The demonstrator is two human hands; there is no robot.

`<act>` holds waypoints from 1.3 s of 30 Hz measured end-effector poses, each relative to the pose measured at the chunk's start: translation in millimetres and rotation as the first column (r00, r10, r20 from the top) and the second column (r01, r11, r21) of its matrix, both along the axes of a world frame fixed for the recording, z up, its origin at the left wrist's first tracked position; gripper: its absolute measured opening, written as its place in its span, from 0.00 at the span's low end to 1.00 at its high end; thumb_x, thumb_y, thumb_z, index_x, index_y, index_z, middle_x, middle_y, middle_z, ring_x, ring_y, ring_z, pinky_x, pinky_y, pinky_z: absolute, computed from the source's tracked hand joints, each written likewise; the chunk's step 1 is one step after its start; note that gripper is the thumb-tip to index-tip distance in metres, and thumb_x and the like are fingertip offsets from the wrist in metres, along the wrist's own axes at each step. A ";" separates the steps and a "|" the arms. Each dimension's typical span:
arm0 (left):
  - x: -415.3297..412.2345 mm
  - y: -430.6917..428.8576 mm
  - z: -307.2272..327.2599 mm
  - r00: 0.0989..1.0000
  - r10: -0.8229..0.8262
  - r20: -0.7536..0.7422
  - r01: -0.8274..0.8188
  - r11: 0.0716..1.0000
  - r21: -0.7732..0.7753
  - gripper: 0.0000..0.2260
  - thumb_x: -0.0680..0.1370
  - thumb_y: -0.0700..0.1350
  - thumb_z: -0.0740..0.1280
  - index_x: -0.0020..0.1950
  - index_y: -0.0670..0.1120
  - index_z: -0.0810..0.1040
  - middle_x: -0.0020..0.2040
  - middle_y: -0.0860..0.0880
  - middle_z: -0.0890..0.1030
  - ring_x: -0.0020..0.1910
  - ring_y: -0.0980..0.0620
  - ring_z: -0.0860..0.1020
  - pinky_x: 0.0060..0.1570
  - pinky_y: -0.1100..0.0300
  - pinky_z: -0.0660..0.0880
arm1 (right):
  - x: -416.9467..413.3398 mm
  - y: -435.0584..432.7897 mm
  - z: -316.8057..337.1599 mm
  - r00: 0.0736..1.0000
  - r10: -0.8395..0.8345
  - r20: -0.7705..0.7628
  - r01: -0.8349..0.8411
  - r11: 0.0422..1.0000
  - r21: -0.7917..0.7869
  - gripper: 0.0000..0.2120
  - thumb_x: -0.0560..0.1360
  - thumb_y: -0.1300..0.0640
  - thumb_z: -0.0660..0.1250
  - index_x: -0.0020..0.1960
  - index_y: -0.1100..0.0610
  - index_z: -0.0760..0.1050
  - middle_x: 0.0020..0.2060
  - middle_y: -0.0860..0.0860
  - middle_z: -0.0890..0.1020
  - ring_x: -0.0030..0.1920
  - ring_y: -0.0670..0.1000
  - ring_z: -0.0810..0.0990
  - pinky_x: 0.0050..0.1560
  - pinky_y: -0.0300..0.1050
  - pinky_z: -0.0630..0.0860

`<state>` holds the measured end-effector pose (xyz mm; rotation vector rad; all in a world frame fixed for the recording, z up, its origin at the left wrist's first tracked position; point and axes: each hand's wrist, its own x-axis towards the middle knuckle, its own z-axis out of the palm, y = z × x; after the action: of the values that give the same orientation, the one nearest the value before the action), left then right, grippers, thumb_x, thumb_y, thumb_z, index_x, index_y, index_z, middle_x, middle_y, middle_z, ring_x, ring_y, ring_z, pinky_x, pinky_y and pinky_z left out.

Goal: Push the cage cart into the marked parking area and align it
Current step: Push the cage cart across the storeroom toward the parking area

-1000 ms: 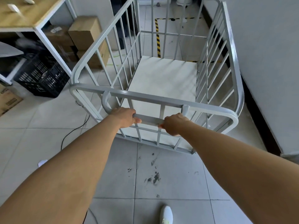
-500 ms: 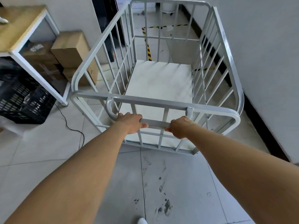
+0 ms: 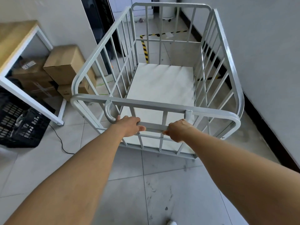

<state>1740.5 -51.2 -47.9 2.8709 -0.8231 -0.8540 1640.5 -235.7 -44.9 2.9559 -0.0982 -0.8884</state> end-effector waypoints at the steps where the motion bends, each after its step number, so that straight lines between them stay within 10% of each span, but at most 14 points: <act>1: 12.6 -3.5 -1.0 1.000 0.002 0.004 -0.002 1.000 -0.006 0.18 0.79 0.60 0.57 0.55 0.47 0.75 0.59 0.48 0.78 0.67 0.44 0.68 0.73 0.39 0.49 | 12.1 -3.1 0.6 1.000 -0.013 0.005 0.013 1.000 0.005 0.21 0.82 0.46 0.49 0.65 0.55 0.73 0.55 0.55 0.80 0.59 0.58 0.76 0.63 0.47 0.66; 15: 177.7 -52.9 9.4 0.993 -0.116 -0.002 0.116 0.993 0.001 0.15 0.80 0.61 0.56 0.47 0.49 0.67 0.58 0.43 0.78 0.63 0.42 0.71 0.71 0.43 0.57 | 170.5 -43.0 9.6 1.000 0.010 -0.017 -0.011 0.998 -0.060 0.19 0.83 0.53 0.49 0.71 0.43 0.67 0.56 0.51 0.80 0.58 0.57 0.77 0.61 0.45 0.68; 27: 316.5 -88.2 6.6 0.992 -0.123 -0.042 0.122 0.992 -0.020 0.13 0.81 0.57 0.57 0.50 0.49 0.72 0.56 0.46 0.80 0.66 0.44 0.71 0.76 0.44 0.44 | 299.5 -72.2 7.6 0.996 -0.090 0.016 0.091 0.995 -0.038 0.17 0.83 0.51 0.52 0.69 0.46 0.70 0.59 0.51 0.80 0.60 0.56 0.77 0.58 0.44 0.68; 39: 439.5 -115.2 11.3 0.986 -0.164 -0.013 0.165 0.986 0.011 0.22 0.79 0.64 0.56 0.52 0.45 0.73 0.50 0.45 0.76 0.60 0.42 0.72 0.63 0.49 0.65 | 407.6 -102.0 12.6 0.990 -0.131 0.058 0.130 0.991 0.019 0.16 0.83 0.51 0.52 0.66 0.48 0.73 0.59 0.52 0.80 0.61 0.57 0.76 0.65 0.47 0.65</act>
<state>2180.0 -166.4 -36.6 2.8360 -1.0696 -0.8932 2048.1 -337.7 -32.2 3.0194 -0.2920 -0.8187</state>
